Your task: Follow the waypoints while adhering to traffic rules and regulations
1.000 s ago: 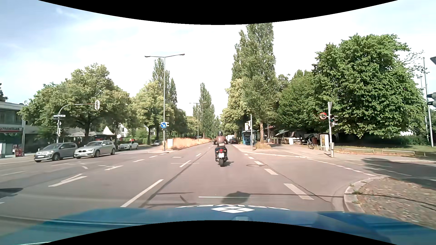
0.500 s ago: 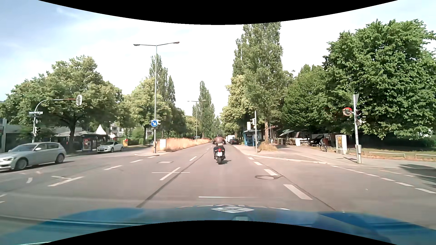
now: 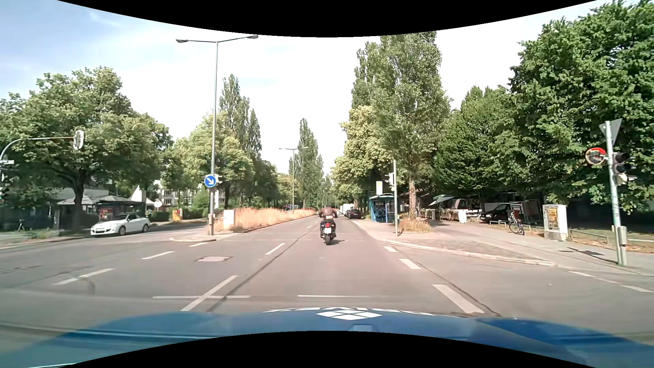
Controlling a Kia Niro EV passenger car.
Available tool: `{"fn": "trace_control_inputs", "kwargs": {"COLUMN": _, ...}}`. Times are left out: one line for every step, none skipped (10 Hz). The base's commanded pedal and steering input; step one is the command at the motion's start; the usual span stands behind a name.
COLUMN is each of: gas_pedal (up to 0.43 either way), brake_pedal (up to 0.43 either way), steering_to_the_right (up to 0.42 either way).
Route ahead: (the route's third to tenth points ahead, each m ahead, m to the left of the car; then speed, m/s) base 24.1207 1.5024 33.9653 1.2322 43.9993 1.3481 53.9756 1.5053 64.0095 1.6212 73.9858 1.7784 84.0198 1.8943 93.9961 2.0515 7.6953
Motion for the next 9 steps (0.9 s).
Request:
{"fn": "trace_control_inputs", "kwargs": {"gas_pedal": 0.409, "brake_pedal": 0.0, "steering_to_the_right": -0.008}}
{"fn": "trace_control_inputs", "kwargs": {"gas_pedal": 0.409, "brake_pedal": 0.0, "steering_to_the_right": -0.008}}
{"fn": "trace_control_inputs", "kwargs": {"gas_pedal": 0.409, "brake_pedal": 0.0, "steering_to_the_right": -0.008}}
{"fn": "trace_control_inputs", "kwargs": {"gas_pedal": 0.409, "brake_pedal": 0.0, "steering_to_the_right": -0.008}}
{"fn": "trace_control_inputs", "kwargs": {"gas_pedal": 0.378, "brake_pedal": 0.0, "steering_to_the_right": -0.008}}
{"fn": "trace_control_inputs", "kwargs": {"gas_pedal": 0.35, "brake_pedal": 0.0, "steering_to_the_right": -0.008}}
{"fn": "trace_control_inputs", "kwargs": {"gas_pedal": 0.299, "brake_pedal": 0.0, "steering_to_the_right": -0.008}}
{"fn": "trace_control_inputs", "kwargs": {"gas_pedal": 0.26, "brake_pedal": 0.0, "steering_to_the_right": -0.009}}
{"fn": "trace_control_inputs", "kwargs": {"gas_pedal": 0.248, "brake_pedal": 0.0, "steering_to_the_right": -0.009}}
